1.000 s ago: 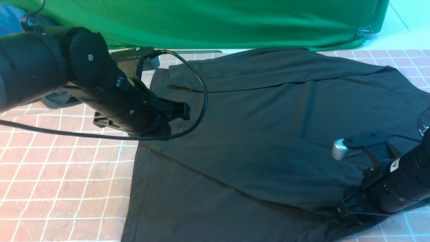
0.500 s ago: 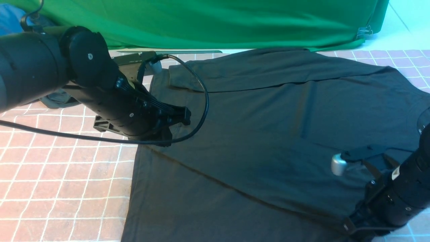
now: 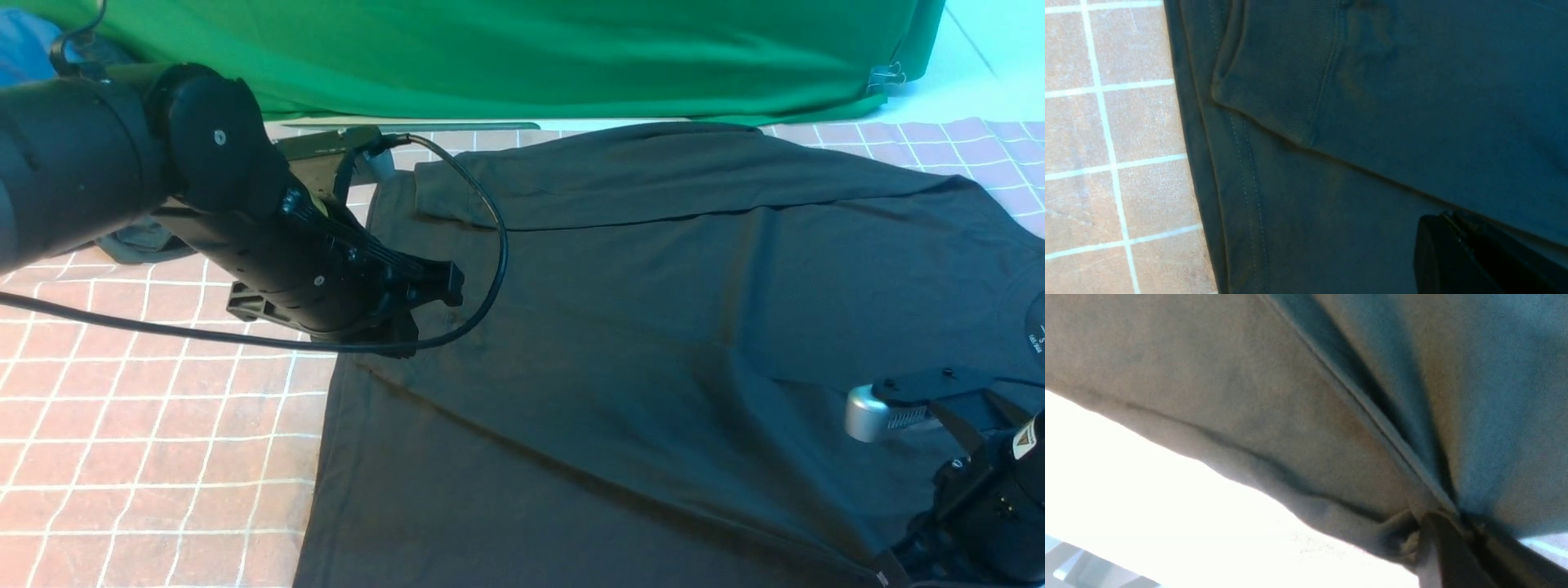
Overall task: Fold a long-sleeved shirt over a pink coffee tablecloth.
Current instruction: 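Grab the top left corner of the dark shirt with the left gripper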
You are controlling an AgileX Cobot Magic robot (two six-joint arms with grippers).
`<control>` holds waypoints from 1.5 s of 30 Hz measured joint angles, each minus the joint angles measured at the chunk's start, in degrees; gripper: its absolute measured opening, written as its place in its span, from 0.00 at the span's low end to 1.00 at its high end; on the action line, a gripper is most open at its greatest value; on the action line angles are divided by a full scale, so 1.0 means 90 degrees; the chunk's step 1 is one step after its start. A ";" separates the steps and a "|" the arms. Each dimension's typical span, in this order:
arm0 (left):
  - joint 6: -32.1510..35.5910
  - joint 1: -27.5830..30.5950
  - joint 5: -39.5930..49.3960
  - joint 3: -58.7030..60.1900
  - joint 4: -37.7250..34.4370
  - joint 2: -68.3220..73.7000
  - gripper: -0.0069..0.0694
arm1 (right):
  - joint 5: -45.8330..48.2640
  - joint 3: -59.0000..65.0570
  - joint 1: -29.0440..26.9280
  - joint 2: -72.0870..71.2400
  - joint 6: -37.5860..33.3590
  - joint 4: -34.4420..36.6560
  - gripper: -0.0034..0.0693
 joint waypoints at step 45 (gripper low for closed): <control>-0.0697 0.0959 -0.1829 -0.4778 0.0420 0.4904 0.60 | 0.0141 0.0002 0.0000 -0.0856 0.0400 -0.0165 0.69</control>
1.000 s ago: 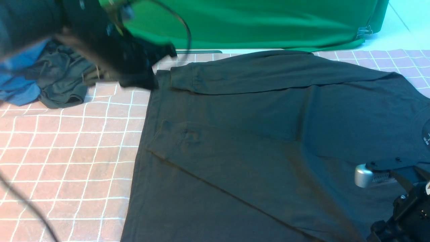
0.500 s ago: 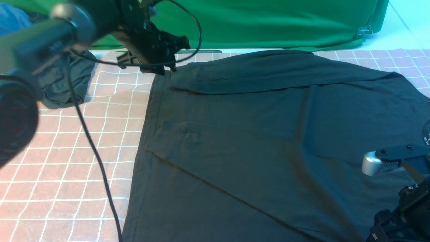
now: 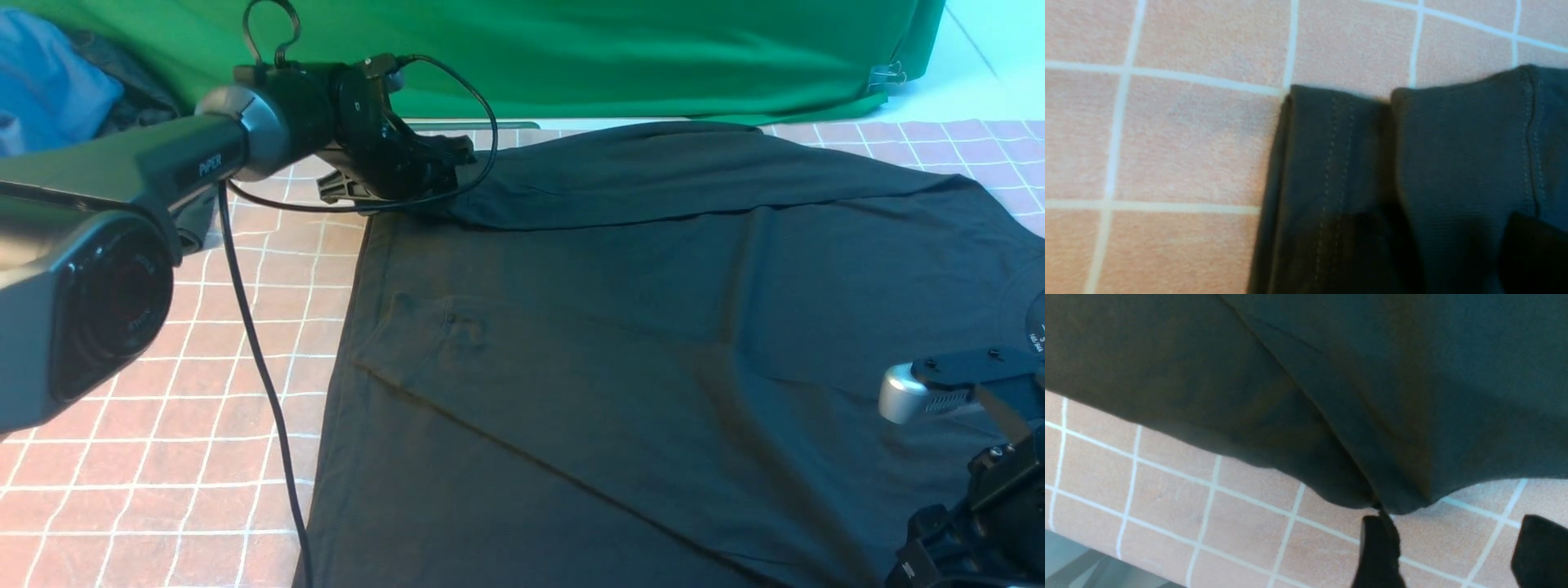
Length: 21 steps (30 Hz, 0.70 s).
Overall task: Fold a long-sleeved shirt over a pink coffee tablecloth.
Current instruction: 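Grab the top left corner of the dark shirt with the left gripper, then fold the left side of the dark shirt inward over its body with the left gripper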
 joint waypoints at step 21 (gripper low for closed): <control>0.0481 0.0000 0.2918 -0.0183 -0.0644 -0.1904 0.15 | -0.0211 0.0000 0.0000 0.0000 0.0000 0.0000 0.69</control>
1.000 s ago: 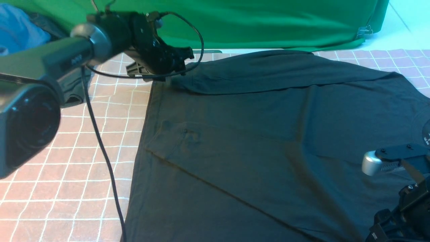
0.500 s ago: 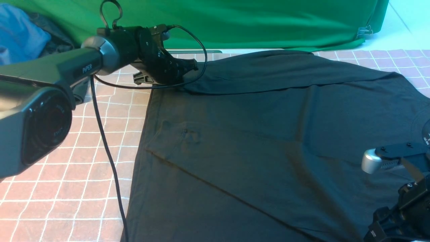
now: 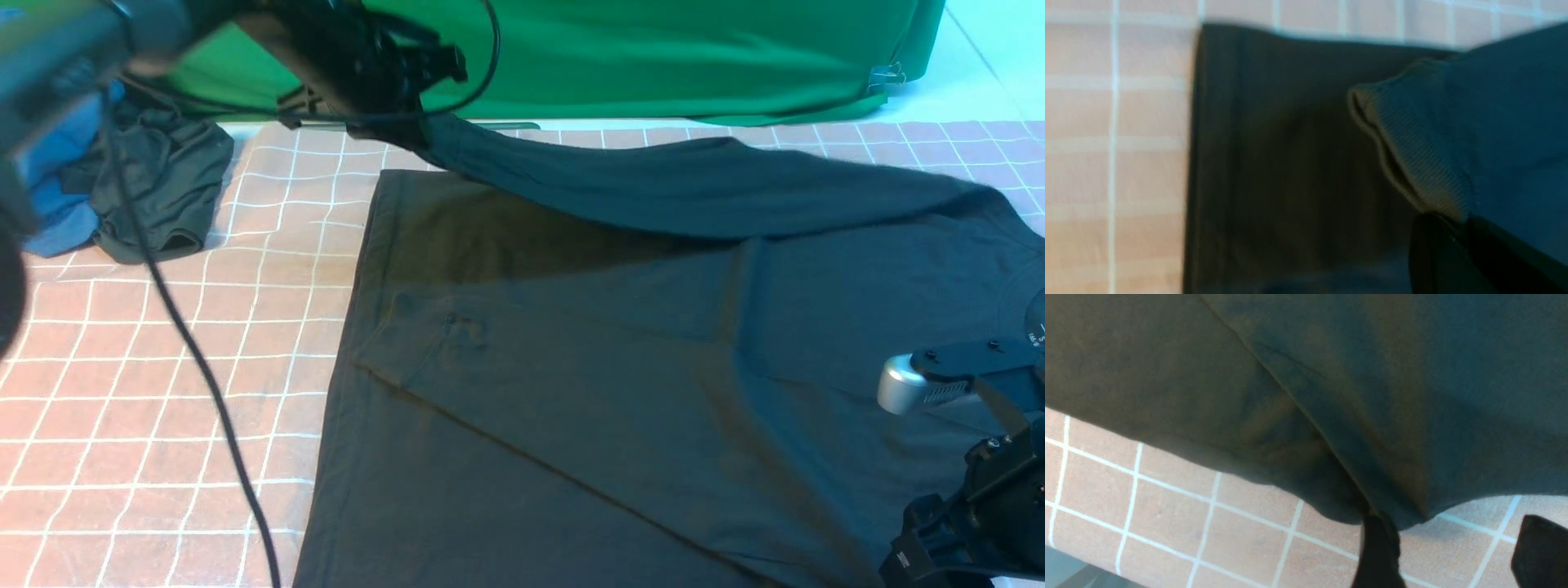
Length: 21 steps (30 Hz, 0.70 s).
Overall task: Fold a long-sleeved shirt over a pink coffee tablecloth.
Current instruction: 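Fold the left side of the dark shirt inward over its body with the left gripper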
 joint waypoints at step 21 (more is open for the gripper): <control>-0.0818 -0.0513 0.1472 0.1127 0.0882 -0.0707 0.15 | -0.0073 0.0000 0.0000 0.0000 -0.0006 0.0000 0.69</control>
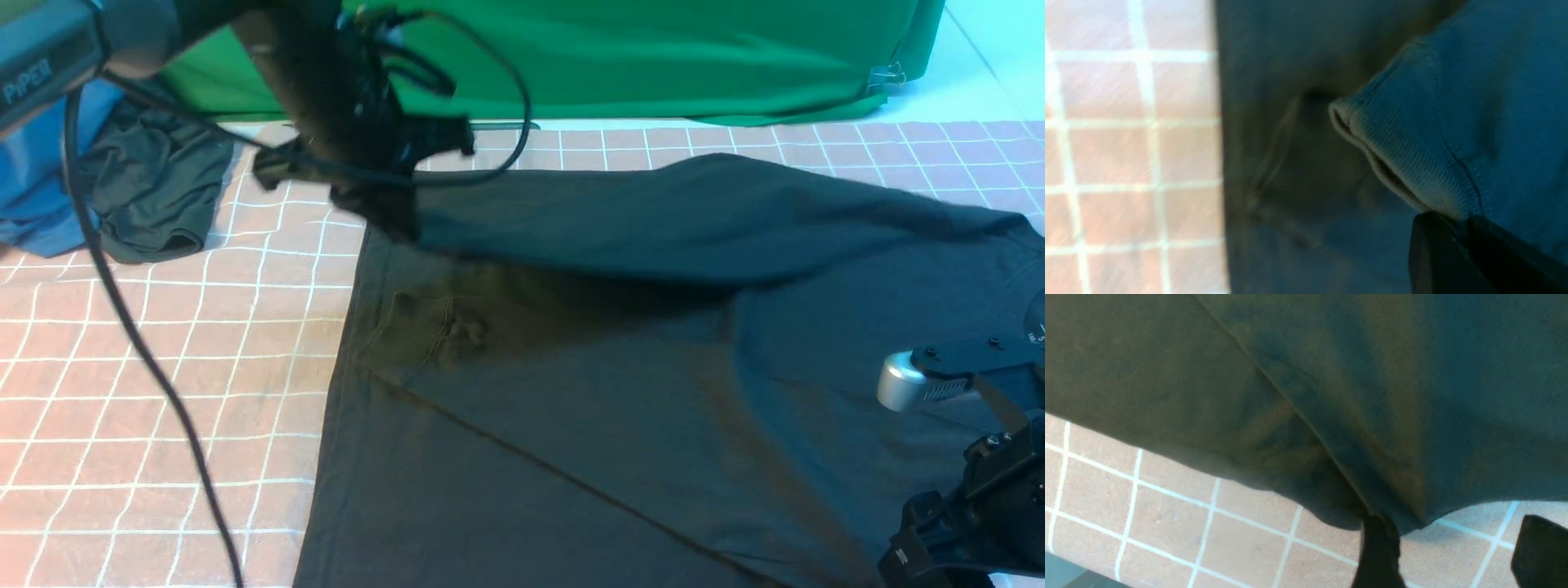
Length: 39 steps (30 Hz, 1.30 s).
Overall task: Fold a long-sleeved shirt over a pink coffee tablecloth.
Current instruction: 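Fold the left side of the dark shirt inward over its body with the left gripper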
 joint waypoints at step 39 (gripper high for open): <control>-0.0077 -0.0002 0.0000 0.1029 0.0187 -0.0039 0.64 | -0.0707 -0.0473 -0.0013 0.0006 0.0927 -0.1545 0.64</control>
